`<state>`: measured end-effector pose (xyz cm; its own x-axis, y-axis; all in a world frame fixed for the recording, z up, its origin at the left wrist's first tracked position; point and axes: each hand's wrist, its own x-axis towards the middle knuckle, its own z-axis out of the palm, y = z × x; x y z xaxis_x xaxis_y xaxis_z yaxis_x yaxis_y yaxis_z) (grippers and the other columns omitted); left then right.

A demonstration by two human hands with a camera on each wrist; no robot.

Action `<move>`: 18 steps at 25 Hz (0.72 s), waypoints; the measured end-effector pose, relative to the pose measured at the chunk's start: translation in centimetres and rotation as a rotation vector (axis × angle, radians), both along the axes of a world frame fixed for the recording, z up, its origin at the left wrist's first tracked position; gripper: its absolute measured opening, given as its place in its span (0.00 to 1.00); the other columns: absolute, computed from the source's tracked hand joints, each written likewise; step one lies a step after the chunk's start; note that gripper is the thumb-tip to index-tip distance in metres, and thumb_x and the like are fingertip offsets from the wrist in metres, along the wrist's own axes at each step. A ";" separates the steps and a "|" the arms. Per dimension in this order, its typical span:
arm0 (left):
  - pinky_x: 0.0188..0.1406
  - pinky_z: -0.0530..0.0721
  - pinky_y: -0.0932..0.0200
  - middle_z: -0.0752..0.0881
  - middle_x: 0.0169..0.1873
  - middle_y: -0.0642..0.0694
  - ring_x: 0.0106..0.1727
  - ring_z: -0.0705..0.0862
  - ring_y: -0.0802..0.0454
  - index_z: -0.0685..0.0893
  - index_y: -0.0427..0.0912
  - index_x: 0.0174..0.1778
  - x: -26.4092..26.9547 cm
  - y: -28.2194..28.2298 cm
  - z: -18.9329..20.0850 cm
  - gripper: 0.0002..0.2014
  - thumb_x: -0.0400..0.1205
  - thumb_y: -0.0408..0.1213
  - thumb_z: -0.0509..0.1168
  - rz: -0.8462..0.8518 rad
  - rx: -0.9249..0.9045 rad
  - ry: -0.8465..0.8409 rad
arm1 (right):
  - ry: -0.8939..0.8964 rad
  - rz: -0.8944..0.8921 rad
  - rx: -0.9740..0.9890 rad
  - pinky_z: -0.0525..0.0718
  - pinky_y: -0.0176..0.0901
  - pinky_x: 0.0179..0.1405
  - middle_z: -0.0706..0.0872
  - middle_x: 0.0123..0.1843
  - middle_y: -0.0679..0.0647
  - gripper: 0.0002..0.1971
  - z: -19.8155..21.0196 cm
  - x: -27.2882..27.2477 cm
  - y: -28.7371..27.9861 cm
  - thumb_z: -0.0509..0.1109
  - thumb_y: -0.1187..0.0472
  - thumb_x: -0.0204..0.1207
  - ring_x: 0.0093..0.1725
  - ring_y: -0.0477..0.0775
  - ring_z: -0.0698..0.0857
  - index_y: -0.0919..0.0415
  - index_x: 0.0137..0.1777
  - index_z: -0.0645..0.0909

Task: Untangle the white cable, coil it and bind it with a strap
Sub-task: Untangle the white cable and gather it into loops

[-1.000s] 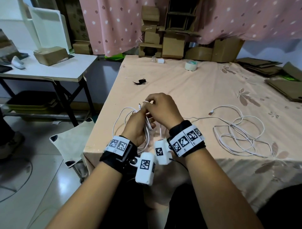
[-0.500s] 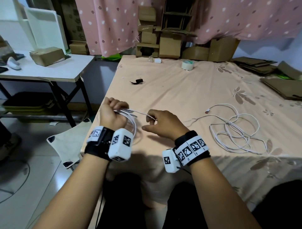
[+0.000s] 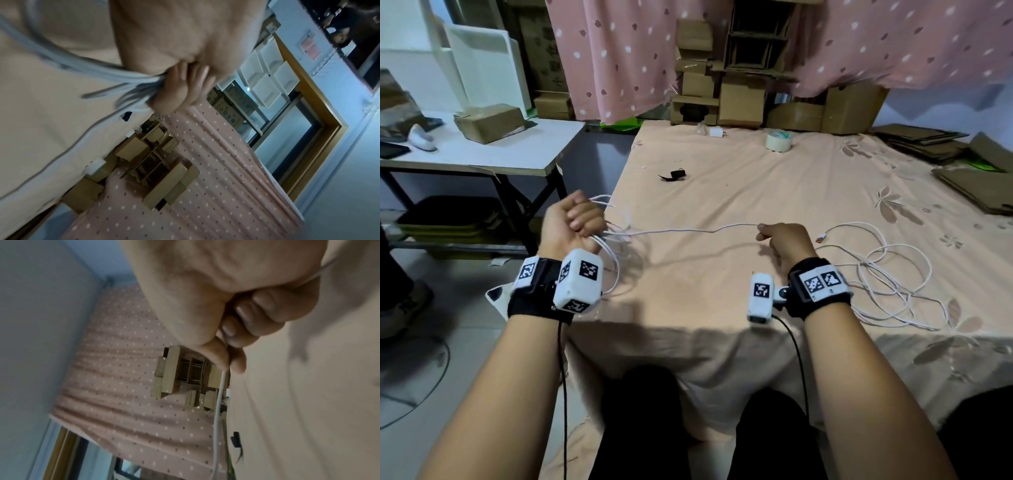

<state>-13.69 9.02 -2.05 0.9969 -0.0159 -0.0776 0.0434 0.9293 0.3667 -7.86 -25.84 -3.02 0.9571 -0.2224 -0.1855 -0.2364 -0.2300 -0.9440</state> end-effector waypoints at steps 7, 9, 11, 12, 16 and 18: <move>0.08 0.53 0.69 0.65 0.15 0.54 0.16 0.51 0.62 0.77 0.42 0.28 -1.6 -4.3 1.6 0.21 0.87 0.44 0.56 -0.456 0.570 0.071 | -0.008 -0.204 0.377 0.56 0.32 0.17 0.69 0.24 0.51 0.14 3.0 2.7 -0.2 0.64 0.63 0.82 0.20 0.48 0.59 0.63 0.34 0.79; 0.07 0.60 0.71 0.73 0.19 0.50 0.13 0.63 0.61 0.82 0.39 0.31 -2.1 -6.6 1.2 0.22 0.88 0.44 0.56 -0.474 0.663 0.125 | -0.061 -0.182 0.323 0.61 0.31 0.18 0.79 0.24 0.53 0.13 3.8 2.3 1.4 0.63 0.64 0.81 0.19 0.49 0.64 0.64 0.34 0.80; 0.14 0.80 0.65 0.86 0.28 0.41 0.21 0.83 0.52 0.86 0.35 0.39 -2.3 -10.3 0.5 0.22 0.91 0.46 0.56 -0.413 0.716 0.164 | -0.156 -0.045 0.219 0.65 0.33 0.19 0.85 0.23 0.55 0.11 4.5 1.3 4.2 0.64 0.64 0.79 0.17 0.50 0.67 0.63 0.35 0.81; 0.24 0.89 0.59 0.89 0.34 0.37 0.28 0.89 0.47 0.85 0.34 0.44 -2.1 -12.0 -0.1 0.23 0.92 0.47 0.54 -0.362 0.681 0.163 | -0.208 0.061 0.128 0.67 0.35 0.21 0.86 0.23 0.54 0.10 4.8 0.4 5.8 0.65 0.63 0.77 0.17 0.50 0.69 0.63 0.35 0.83; 0.56 0.86 0.46 0.86 0.48 0.33 0.46 0.89 0.43 0.82 0.34 0.55 -1.2 -14.6 -0.7 0.28 0.91 0.57 0.49 -0.167 0.358 0.110 | -0.338 0.572 -0.206 0.74 0.43 0.32 0.81 0.23 0.57 0.11 3.5 -3.0 10.1 0.67 0.63 0.72 0.24 0.50 0.77 0.70 0.32 0.83; 0.55 0.87 0.46 0.89 0.47 0.33 0.48 0.90 0.42 0.84 0.33 0.54 -1.5 -14.1 -0.3 0.29 0.90 0.57 0.51 -0.201 0.330 0.065 | -0.324 0.712 -0.240 0.73 0.45 0.34 0.78 0.26 0.60 0.11 2.6 -4.0 10.1 0.68 0.65 0.73 0.28 0.50 0.76 0.72 0.33 0.82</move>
<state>-15.22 -5.03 -2.36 0.9692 -0.1738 -0.1743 0.2456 0.7322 0.6353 -11.83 -15.73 -0.44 0.8820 0.4607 0.0997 0.3187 -0.4271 -0.8462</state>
